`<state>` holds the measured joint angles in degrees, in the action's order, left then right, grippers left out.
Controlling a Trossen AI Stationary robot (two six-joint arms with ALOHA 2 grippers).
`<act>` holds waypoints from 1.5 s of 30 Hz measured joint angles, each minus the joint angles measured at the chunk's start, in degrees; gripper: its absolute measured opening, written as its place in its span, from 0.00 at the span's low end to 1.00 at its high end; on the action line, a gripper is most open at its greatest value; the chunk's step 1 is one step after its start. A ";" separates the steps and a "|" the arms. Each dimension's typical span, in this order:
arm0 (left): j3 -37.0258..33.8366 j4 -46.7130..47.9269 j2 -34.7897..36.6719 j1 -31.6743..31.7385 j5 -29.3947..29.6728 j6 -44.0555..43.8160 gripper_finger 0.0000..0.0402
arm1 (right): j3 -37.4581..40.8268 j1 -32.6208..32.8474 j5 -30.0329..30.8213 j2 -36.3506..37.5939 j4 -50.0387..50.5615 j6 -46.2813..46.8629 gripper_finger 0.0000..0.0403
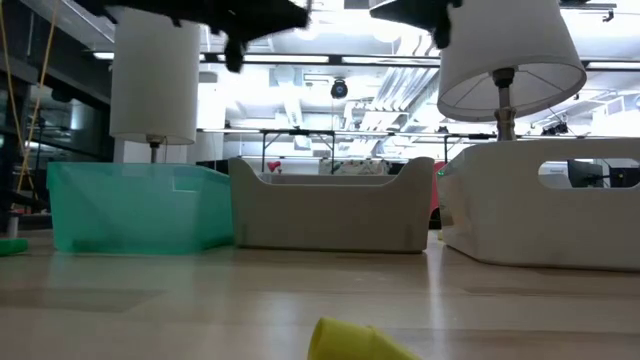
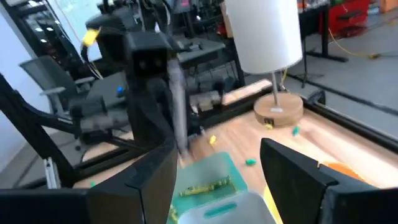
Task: Sort crayons
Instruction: Put the gray crayon into the yellow bin
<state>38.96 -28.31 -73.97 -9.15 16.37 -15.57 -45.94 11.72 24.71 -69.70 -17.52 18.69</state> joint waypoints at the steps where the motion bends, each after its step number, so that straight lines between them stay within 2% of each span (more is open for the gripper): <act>1: 0.43 0.05 -1.26 0.45 -0.04 -0.70 0.00 | -0.50 -0.57 -0.73 -1.28 -0.94 -1.05 0.56; 5: 3.06 -0.94 -5.76 1.57 -0.06 -1.72 0.00 | -3.66 -2.07 -1.35 -4.75 -1.51 -4.01 0.56; 8: 4.63 -3.62 -8.32 2.27 -0.70 -0.90 0.00 | -5.80 -3.25 -4.31 -6.90 -1.03 -6.07 0.56; 18: 6.52 -3.50 -9.17 3.79 0.84 2.56 0.00 | -9.29 -5.37 -5.79 -8.81 0.56 -5.55 0.54; 23: 6.52 -3.40 -8.33 4.04 2.64 3.80 0.00 | -9.29 -5.37 -3.76 -8.71 0.98 -4.12 0.42; 33: 6.50 -3.29 -8.38 4.00 3.52 3.90 0.01 | -9.26 -5.41 -3.05 -8.69 1.05 -3.32 0.05; 40: 6.50 -1.38 -7.81 4.30 3.62 5.72 0.11 | -9.22 -5.50 -2.41 -8.08 2.27 -4.90 0.03; 45: 6.43 8.73 -3.31 4.41 5.43 5.64 0.25 | -9.22 -6.96 -2.46 -3.74 8.41 -5.25 0.02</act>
<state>45.39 -19.58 -77.28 -4.73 21.80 -9.92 -55.16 4.76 22.25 -73.44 -9.11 13.44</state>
